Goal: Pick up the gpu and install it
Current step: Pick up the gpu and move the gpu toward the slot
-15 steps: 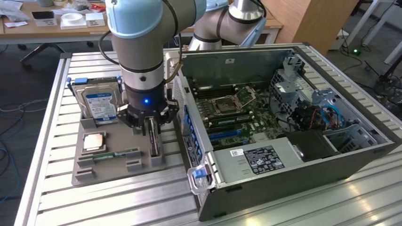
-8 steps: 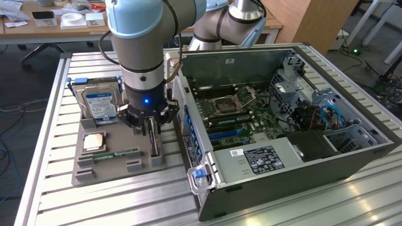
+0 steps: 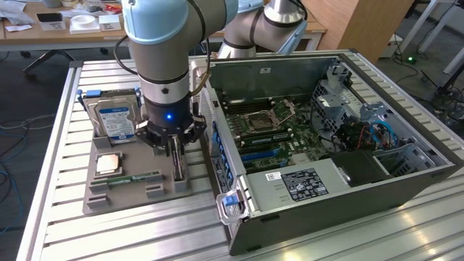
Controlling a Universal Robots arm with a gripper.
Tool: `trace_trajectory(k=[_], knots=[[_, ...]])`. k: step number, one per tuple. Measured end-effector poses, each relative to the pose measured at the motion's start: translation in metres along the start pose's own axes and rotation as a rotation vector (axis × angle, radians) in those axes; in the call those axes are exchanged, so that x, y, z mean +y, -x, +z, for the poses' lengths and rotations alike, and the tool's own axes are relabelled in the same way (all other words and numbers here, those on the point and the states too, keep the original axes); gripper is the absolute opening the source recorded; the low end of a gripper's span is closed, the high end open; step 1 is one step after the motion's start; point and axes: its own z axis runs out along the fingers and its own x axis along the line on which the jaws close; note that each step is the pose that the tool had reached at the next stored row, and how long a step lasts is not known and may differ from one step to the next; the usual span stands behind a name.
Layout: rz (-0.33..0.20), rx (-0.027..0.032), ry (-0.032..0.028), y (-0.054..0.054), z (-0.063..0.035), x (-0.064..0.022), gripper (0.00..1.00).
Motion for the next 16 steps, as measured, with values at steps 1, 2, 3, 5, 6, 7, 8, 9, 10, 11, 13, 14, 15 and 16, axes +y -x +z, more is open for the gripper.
trace_trajectory(k=[1, 2, 3, 5, 6, 7, 8, 9, 10, 11, 13, 14, 15, 16], knots=[[0.0, 0.0, 0.0, 0.0, 0.0, 0.0, 0.35], [0.0, 0.0, 0.0, 0.0, 0.0, 0.0, 0.35], [0.0, -0.0001, 0.0, 0.0, 0.0, 0.0, 0.35], [0.0, 0.0, 0.0, 0.0, 0.0, 0.0, 0.35], [0.0, -0.0001, 0.0, 0.0, 0.0, 0.0, 0.35], [0.0, 0.0, 0.0001, 0.0, 0.0, 0.0, 0.35], [0.0, -0.0001, 0.0, 0.0, 0.0, 0.0, 0.35], [0.0, -0.0001, 0.0, 0.0, 0.0, 0.0, 0.35], [0.0, 0.0, 0.0, 0.0, 0.0, 0.0, 0.35], [0.0, -0.0001, 0.0001, 0.0001, 0.0, 0.0, 0.35], [0.0, 0.0, 0.0001, 0.0005, 0.0, 0.0001, 0.35], [0.0, 0.0, 0.0001, 0.0006, 0.0, 0.0001, 0.35], [0.0, 0.0, 0.0, 0.0006, 0.0, 0.0, 0.35], [0.0, 0.0, 0.0, 0.0006, 0.0, 0.0, 0.35]])
